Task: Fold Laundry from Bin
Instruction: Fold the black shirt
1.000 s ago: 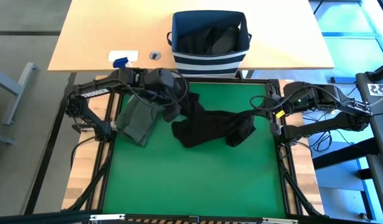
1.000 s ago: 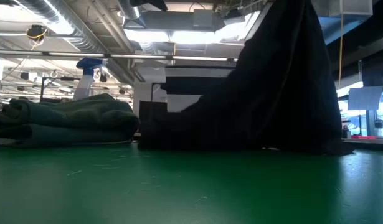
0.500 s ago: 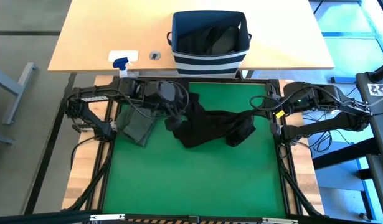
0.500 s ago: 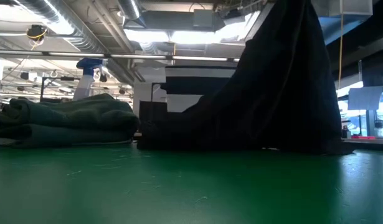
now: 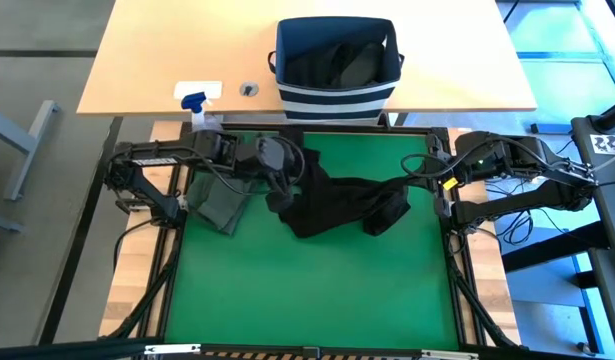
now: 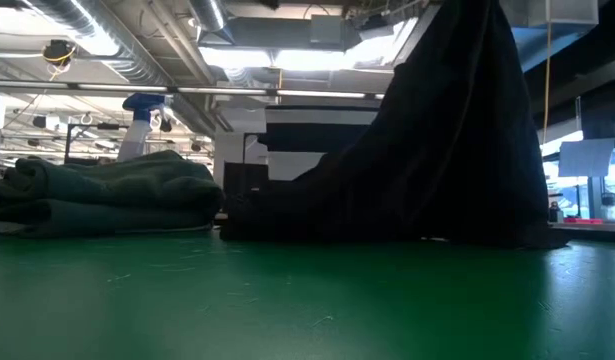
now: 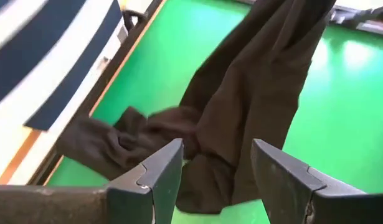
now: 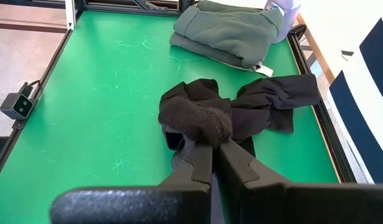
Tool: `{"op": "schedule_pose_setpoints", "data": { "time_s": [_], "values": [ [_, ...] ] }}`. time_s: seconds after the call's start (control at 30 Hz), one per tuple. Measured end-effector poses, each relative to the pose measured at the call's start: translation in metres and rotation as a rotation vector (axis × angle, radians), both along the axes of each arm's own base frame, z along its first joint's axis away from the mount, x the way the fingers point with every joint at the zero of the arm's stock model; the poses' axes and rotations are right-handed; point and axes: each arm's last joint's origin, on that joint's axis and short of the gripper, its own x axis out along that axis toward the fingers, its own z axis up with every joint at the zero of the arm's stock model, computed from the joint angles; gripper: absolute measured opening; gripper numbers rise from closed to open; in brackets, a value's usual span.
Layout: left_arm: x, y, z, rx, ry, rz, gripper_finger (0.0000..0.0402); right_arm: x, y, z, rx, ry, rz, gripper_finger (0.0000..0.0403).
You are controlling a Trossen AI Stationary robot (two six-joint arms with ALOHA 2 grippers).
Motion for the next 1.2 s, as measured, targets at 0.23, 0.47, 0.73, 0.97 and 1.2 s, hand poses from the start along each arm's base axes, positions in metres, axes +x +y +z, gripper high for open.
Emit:
{"op": "schedule_pose_setpoints", "data": {
  "time_s": [0.23,0.47,0.73,0.97,1.2],
  "values": [
    [0.008,-0.002,-0.04,-0.079,0.079,-0.008,0.0184,0.0,0.0,0.0,0.0,0.0,0.0,0.0005],
    [0.013,-0.004,-0.06,-0.134,0.083,-0.021,0.0184,0.0,0.0,0.0,0.0,0.0,0.0,0.0005],
    [-0.027,0.0,-0.049,-0.077,0.01,0.069,0.0184,0.0,0.0,0.0,0.0,0.0,0.0,0.0005],
    [-0.054,0.001,-0.061,-0.104,-0.084,0.138,0.0184,0.0,0.0,0.0,-0.004,-0.001,0.002,0.0005],
    [-0.046,0.001,-0.082,-0.111,-0.058,0.16,0.0184,0.0,0.0,0.0,-0.011,-0.002,0.005,0.0005]
  ]
}}
